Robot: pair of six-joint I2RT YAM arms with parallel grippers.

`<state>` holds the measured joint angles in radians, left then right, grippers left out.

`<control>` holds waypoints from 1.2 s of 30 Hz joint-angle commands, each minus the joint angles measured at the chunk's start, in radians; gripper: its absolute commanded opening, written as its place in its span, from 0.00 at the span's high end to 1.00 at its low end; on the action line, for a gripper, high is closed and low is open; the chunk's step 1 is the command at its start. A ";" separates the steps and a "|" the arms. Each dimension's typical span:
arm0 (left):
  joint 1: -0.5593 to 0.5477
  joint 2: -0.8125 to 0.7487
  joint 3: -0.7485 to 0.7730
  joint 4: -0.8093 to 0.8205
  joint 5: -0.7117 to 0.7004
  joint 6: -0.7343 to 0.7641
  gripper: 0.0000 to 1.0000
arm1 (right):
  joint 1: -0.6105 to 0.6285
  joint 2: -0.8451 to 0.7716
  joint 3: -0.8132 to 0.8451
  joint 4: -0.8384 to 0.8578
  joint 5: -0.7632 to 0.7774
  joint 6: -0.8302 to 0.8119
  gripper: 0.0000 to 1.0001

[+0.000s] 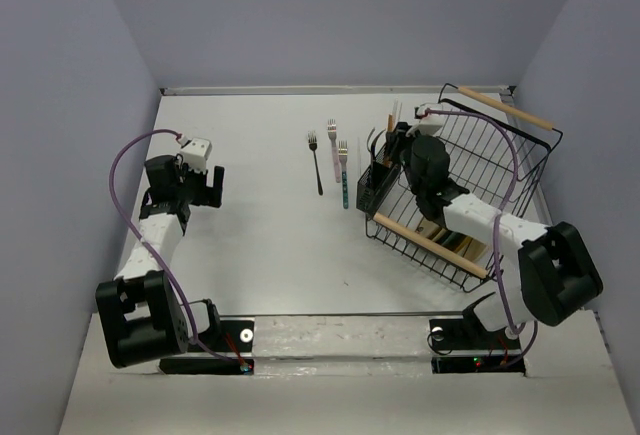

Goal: Sort the eating utensils into containers

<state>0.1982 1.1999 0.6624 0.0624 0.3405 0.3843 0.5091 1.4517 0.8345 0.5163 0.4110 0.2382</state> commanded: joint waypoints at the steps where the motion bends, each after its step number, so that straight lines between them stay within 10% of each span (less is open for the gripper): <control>1: -0.003 0.032 0.049 0.010 -0.026 -0.004 0.01 | -0.001 -0.106 0.024 -0.019 -0.050 -0.046 0.60; 14: -0.543 0.458 0.607 -0.220 -0.273 -0.030 0.05 | -0.001 -0.287 0.071 -0.183 -0.158 -0.051 0.56; 27: -0.628 0.989 1.205 -0.452 -0.204 -0.217 0.11 | -0.001 -0.327 0.051 -0.266 -0.166 -0.093 0.56; 36: -0.646 1.093 1.249 -0.475 -0.230 -0.234 0.12 | -0.001 -0.333 0.026 -0.266 -0.156 -0.109 0.56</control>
<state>-0.4377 2.2700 1.8568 -0.3771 0.1242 0.1699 0.5091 1.1427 0.8680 0.2314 0.2539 0.1528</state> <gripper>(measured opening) 0.880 0.438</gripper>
